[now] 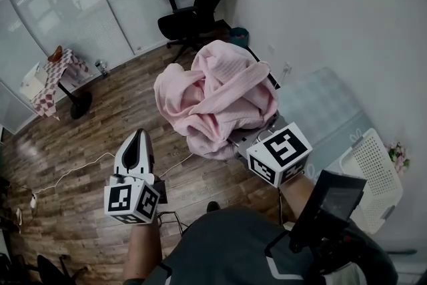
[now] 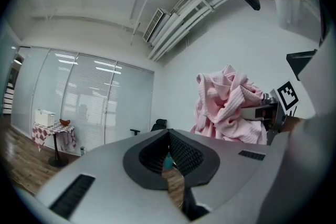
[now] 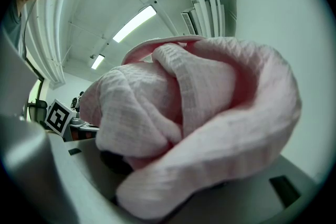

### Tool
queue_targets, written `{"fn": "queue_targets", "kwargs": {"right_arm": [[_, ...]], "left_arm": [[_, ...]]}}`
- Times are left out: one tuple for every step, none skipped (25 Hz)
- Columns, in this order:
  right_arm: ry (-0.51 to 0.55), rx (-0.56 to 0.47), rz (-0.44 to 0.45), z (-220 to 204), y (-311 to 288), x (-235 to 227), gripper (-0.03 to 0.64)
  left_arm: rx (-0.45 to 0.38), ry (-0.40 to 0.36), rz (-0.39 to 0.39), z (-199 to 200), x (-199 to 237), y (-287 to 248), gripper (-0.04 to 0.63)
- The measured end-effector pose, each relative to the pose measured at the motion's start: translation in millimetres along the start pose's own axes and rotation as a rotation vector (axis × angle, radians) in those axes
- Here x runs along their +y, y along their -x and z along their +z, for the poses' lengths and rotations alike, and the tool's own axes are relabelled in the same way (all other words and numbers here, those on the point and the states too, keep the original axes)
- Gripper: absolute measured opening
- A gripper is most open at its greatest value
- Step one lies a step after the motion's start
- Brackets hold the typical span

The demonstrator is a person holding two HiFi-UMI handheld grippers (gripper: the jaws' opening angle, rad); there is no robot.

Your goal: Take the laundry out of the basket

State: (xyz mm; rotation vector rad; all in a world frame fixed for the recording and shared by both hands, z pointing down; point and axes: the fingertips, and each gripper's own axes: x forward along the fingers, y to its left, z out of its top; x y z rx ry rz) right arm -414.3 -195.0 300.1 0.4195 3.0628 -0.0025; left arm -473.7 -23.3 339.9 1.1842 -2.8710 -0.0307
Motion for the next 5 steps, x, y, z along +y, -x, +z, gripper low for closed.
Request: {"fn": "queue_targets", "kwargs": {"right_arm": [[-0.001,0.0,0.0,2.1,-1.5,-0.7,0.295],[-0.003,0.0,0.0,3.7,-2.7,-1.7,0.295],[-0.004,0.0,0.0,5.0,-3.8,-3.0,0.295],[-0.004,-0.001,0.001,6.2,-4.9,-4.4,0.295],[-0.005,-0.001,0.001,7.2,-5.9,-5.8,0.295]], "left_arm": [[-0.002,0.003,-0.001,2.7,0.7,-0.4,0.008],[-0.004,0.005,-0.001,5.1,1.1,-1.1,0.008],[-0.006,0.005,0.0,7.3,1.2,-1.9,0.008],[-0.008,0.004,0.002,9.4,1.2,-2.9,0.008],[-0.01,0.003,0.003,11.4,1.2,-4.0,0.008]]}}
